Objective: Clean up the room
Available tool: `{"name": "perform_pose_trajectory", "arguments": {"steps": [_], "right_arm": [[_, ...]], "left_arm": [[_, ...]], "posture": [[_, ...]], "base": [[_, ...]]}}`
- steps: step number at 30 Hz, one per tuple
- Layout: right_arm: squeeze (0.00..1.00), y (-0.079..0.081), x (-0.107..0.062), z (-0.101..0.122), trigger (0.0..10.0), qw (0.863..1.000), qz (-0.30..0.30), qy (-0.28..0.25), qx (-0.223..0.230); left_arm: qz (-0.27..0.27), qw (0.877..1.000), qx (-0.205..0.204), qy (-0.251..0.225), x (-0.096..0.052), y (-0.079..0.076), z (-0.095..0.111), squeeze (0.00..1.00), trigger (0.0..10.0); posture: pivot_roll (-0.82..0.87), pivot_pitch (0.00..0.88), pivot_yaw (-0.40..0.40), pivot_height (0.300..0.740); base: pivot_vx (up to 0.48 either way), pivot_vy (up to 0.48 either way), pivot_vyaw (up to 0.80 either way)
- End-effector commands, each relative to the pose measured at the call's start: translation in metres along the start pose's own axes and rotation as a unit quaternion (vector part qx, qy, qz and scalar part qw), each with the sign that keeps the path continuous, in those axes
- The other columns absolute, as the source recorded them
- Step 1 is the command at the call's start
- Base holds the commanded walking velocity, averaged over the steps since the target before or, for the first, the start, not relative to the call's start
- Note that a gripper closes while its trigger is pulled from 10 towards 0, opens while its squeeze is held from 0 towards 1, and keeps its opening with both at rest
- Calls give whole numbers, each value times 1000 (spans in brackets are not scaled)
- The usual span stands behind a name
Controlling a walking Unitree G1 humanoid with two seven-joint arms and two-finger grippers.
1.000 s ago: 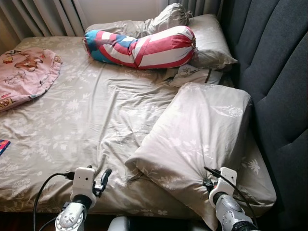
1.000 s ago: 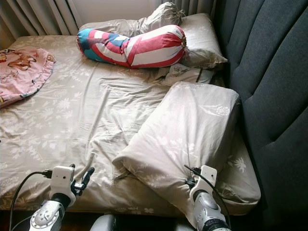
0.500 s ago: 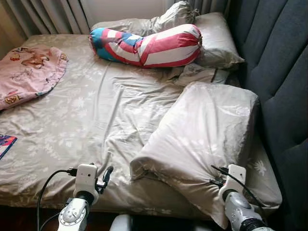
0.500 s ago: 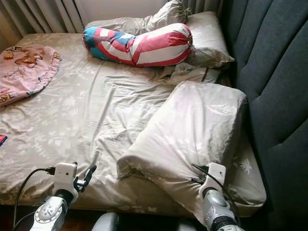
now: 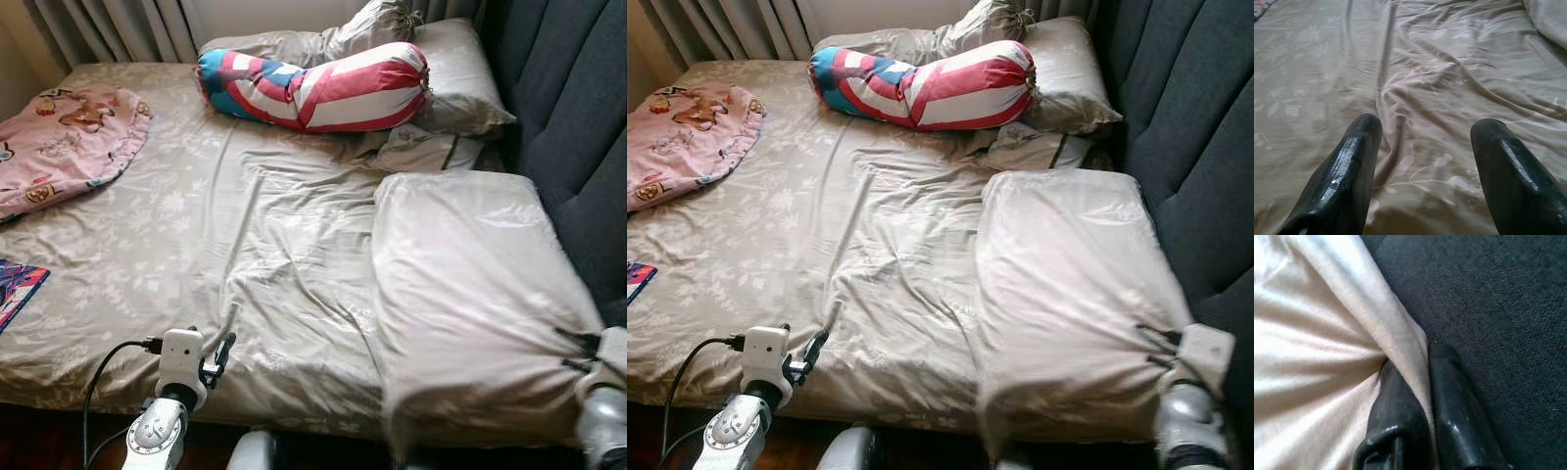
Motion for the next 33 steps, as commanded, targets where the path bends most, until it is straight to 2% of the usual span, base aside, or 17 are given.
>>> {"name": "perform_pose_trajectory", "arguments": {"steps": [1,3,4,6,7,8,9,13,14,15,17,20,24,29,30,32,33], "right_arm": [[0,-35,4,17,0,997,-71,-34,13],[0,-34,3,11,0,997,-70,-22,15],[0,-26,2,5,0,998,-56,-9,8],[0,-19,1,0,9020,999,-45,-1,4],[0,-16,0,-2,9020,999,-40,2,3],[0,-12,-1,-5,10000,999,-36,5,4],[0,-5,-3,-12,10000,999,-30,17,8],[0,4,-5,-17,10000,999,-20,25,15],[569,7,-6,-17,10000,999,-15,23,17],[973,10,-6,-17,10000,1000,-11,21,18],[1000,12,-6,-16,10000,1000,-8,19,18],[1000,13,-6,-15,10000,1000,-5,19,18],[1000,23,-7,-11,10000,1000,11,6,20],[1000,47,-13,10,10000,995,65,-66,24],[922,68,-20,24,10000,985,121,-113,41],[0,91,-31,32,10000,971,187,-143,51],[0,99,-35,33,10000,965,209,-148,54]], "left_arm": [[3,1000,-3,10,-2,0,-6,0,10000],[4,1000,-5,11,-1,-1,-7,0,10000],[3,1000,-5,11,-1,-2,-6,0,10000],[3,1000,-5,11,0,-2,-6,0,10000],[3,1000,-5,11,0,-2,-6,0,10000],[4,1000,-5,11,1,-3,-6,0,10000],[4,1000,-4,10,2,-3,-5,0,10000],[5,1000,-4,9,2,-3,-5,0,10000],[6,1000,-4,9,2,-2,-5,0,10000],[7,1000,-4,8,1,-2,-5,0,10000],[7,1000,-4,8,1,-2,-5,0,10000],[7,1000,-4,7,0,-2,-5,0,10000],[6,1000,-5,4,-1,-3,-5,0,10000],[6,1000,-5,3,-1,-2,-4,0,10000],[7,1000,-5,3,-1,-2,-4,0,10000],[7,1000,-5,2,-1,-2,-3,0,10000],[7,1000,-5,2,0,-2,-3,0,10000]], "posture": [[-128,98,6,655],[-124,96,5,655],[-125,94,5,655],[-125,93,5,655],[-125,93,5,655],[-119,91,5,655],[-113,90,5,655],[-111,89,5,655],[-110,86,4,655],[-110,86,4,655],[-110,86,4,655],[-110,86,4,655],[-112,80,-1,655],[-112,80,-1,655],[-112,80,-1,655],[-111,79,0,655],[-115,80,0,655]], "base": [[0,0,0],[0,0,0],[0,0,0],[0,0,0],[0,0,0],[0,0,0],[0,0,0],[0,0,0],[0,0,0],[0,0,0],[0,0,0],[0,0,0],[0,0,0],[0,0,0],[0,0,0],[0,0,0],[0,0,0]]}}
Point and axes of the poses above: a point about 5 cm out from each wrist's last joint towards the gripper, its own x axis pointing out of the wrist towards the gripper, its own z axis along the axis of the wrist's last joint, y = z × x, the point moved 3 cm from there along x, pointing out of the wrist towards the gripper, and after that the axes turned 4 degrees about x, right-handed, at the moved point
